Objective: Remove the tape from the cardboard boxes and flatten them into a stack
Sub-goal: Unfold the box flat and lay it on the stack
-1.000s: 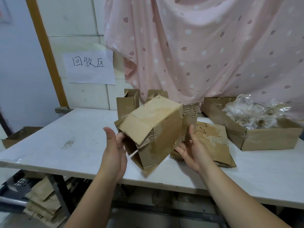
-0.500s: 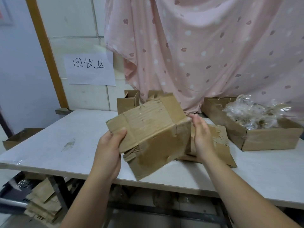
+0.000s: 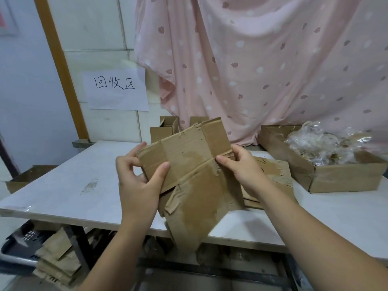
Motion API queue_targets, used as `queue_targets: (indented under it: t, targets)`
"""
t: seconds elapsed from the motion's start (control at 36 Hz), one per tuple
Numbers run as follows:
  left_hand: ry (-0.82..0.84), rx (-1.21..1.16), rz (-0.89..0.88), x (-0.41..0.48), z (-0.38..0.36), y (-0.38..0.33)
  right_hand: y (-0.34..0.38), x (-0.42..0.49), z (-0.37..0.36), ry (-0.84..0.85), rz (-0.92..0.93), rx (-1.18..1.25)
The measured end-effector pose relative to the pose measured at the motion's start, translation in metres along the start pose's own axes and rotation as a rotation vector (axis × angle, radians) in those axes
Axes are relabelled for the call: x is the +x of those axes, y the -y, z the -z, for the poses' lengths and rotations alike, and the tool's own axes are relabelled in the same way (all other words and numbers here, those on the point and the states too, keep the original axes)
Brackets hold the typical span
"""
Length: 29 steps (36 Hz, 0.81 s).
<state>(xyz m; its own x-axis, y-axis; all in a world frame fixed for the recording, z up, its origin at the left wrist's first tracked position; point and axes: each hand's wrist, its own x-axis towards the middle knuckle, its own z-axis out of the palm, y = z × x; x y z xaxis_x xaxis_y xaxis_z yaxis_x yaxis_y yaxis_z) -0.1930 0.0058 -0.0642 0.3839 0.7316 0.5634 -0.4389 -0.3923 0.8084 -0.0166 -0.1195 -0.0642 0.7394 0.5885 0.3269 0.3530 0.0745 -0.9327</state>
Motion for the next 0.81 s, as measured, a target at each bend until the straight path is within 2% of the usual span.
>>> queue_targets:
  t: [0.08,0.19,0.25,0.33,0.42,0.58,0.64,0.69,0.75,0.81]
  targets:
    - [0.030,-0.121,0.095,0.000,-0.006,-0.001,-0.005,0.002,-0.001,-0.128,0.007,-0.032]
    - [0.233,0.000,0.340,0.001,-0.009,0.010,-0.009,0.004,0.007,-0.352,-0.057,0.161]
    - [0.337,0.075,0.367,-0.002,-0.012,0.017,-0.015,0.005,0.015,-0.446,-0.092,0.176]
    - [0.380,0.027,0.428,-0.004,-0.019,0.030,-0.021,0.006,0.026,-0.559,-0.152,0.175]
    - [0.344,-0.028,0.499,-0.002,-0.030,0.042,-0.025,0.000,0.039,-0.524,-0.165,0.149]
    - [0.308,-0.004,0.495,0.004,-0.061,0.063,-0.032,-0.026,0.062,-0.145,-0.113,-0.146]
    - [0.355,0.012,0.490,0.004,-0.073,0.068,-0.041,-0.028,0.071,-0.177,-0.091,-0.247]
    - [0.418,0.037,0.474,0.003,-0.084,0.074,-0.048,-0.028,0.079,-0.286,-0.096,-0.258]
    - [0.510,0.036,0.460,0.000,-0.094,0.081,-0.052,-0.025,0.089,-0.382,-0.143,-0.269]
    - [0.615,0.128,0.443,-0.004,-0.103,0.089,-0.057,-0.021,0.102,-0.391,-0.198,-0.322]
